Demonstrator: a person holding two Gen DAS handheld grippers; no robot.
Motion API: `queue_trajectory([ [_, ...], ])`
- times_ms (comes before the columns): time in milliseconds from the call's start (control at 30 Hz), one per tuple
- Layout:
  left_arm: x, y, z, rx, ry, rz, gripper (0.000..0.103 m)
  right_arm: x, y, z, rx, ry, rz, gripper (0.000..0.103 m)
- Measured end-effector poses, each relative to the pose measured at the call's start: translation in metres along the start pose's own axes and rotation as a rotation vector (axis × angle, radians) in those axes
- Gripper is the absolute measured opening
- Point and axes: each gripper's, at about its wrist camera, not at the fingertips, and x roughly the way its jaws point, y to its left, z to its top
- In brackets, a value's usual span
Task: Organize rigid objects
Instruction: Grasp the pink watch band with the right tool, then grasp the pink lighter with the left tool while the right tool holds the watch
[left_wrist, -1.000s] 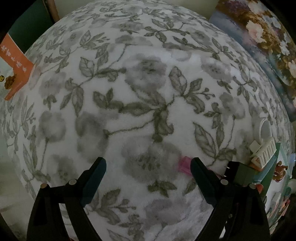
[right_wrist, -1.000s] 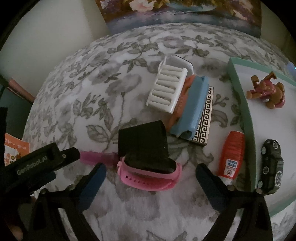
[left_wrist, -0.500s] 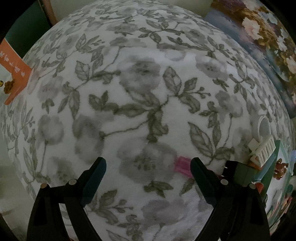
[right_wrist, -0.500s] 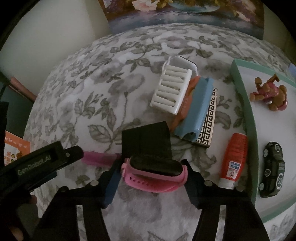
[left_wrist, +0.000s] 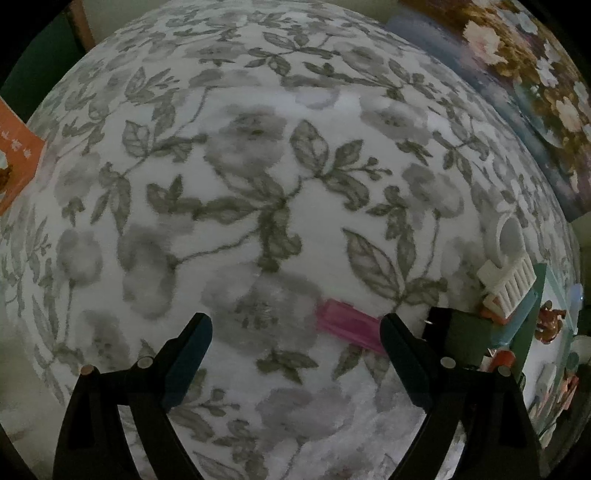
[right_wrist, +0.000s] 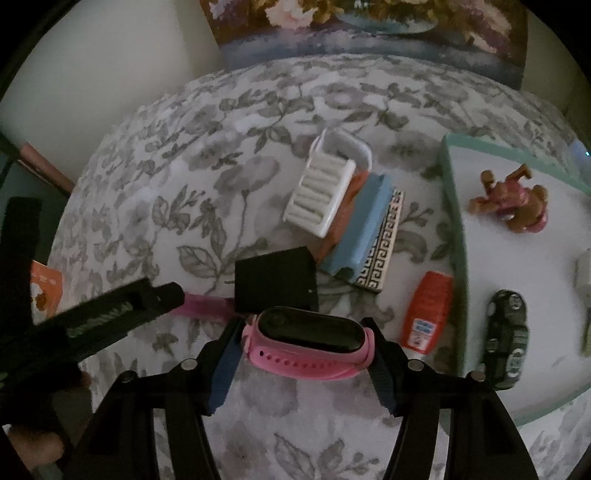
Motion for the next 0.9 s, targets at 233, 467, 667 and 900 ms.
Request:
queue_trajectory([
  [233, 0.004, -0.024, -0.005, 0.065, 0.016, -0.022, 0.092, -0.020, -0.009, 0.004, -0.014, -0.028, -0.019, 0.066],
  [467, 0.009, -0.048, -0.013, 0.136, 0.041, -0.034, 0.092, -0.038, -0.027, 0.007, 0.014, -0.060, -0.031, 0.066],
  [667, 0.014, -0.070, -0.019, 0.200, 0.046, -0.019, 0.092, -0.045, -0.047, 0.007, 0.063, -0.069, -0.034, 0.065],
  [900, 0.019, -0.099, -0.031, 0.285, 0.048, 0.058, 0.092, -0.050, -0.055, 0.007, 0.090, -0.076, -0.023, 0.066],
])
